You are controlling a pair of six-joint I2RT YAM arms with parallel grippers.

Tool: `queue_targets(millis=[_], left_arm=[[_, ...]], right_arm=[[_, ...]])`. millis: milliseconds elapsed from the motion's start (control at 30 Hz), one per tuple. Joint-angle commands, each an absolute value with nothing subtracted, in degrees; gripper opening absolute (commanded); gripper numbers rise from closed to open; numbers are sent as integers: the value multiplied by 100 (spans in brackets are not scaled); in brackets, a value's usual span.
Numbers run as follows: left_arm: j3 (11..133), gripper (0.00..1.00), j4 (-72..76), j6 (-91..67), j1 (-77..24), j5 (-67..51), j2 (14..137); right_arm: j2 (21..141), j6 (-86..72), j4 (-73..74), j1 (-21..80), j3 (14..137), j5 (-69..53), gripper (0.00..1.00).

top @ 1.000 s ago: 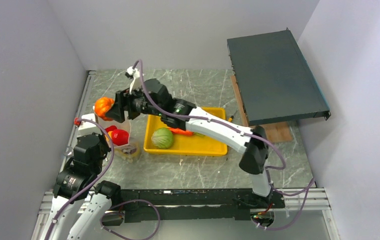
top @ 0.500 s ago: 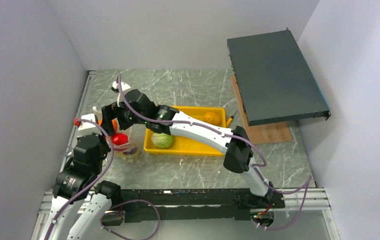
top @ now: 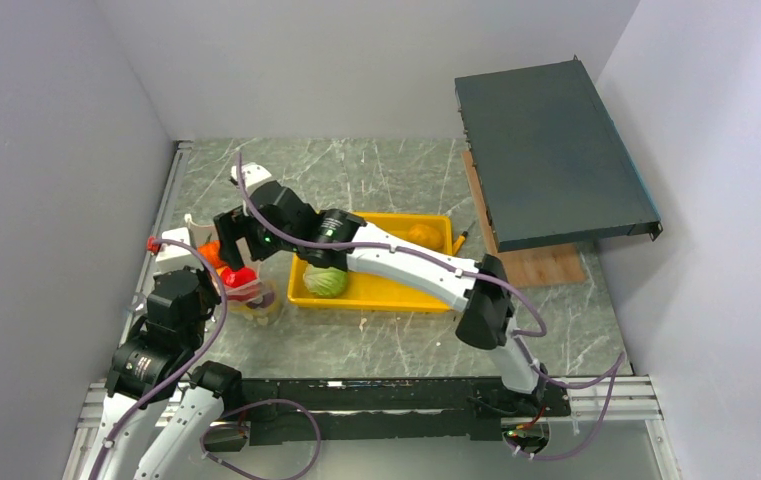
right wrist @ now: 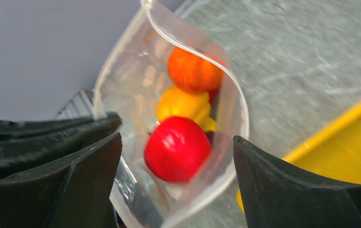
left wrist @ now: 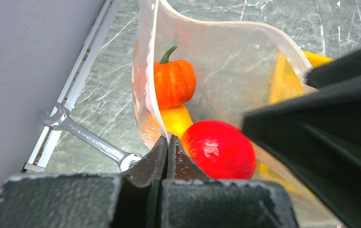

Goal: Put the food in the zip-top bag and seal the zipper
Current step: Place the fake vegetable in the zipper food storage bag, then adjust the zipper food storage bag at the center of the board.

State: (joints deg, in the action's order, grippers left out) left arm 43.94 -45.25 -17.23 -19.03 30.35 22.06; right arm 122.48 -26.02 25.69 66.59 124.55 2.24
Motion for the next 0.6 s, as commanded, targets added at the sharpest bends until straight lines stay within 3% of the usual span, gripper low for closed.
queue_targets(millis=[0, 133, 300, 367, 500, 567], left_arm=[[4421, 0, -4352, -1716, -1931, 3079, 2183], [4411, 0, -4316, -1685, -1930, 3038, 2230], [4430, 0, -4348, -1722, -1932, 3058, 2268], [4434, 0, -4327, -1731, -1934, 3103, 2280], [5002, 0, -4697, -1935, -1933, 2809, 2456], [5469, 0, -4902, -2004, -1934, 2655, 2582]], right_arm=[[11283, -2620, 2904, 6670, 11790, 1072, 82], [11082, -2548, 2832, 6813, 11177, 1445, 74], [11384, -2574, 2706, 6825, 11156, 1023, 60], [11616, -2500, 2801, 6809, 11418, 857, 48], [11938, -2233, 3127, 6823, 12205, 709, 1], [11870, -2101, 3206, 6830, 12449, 872, 0]])
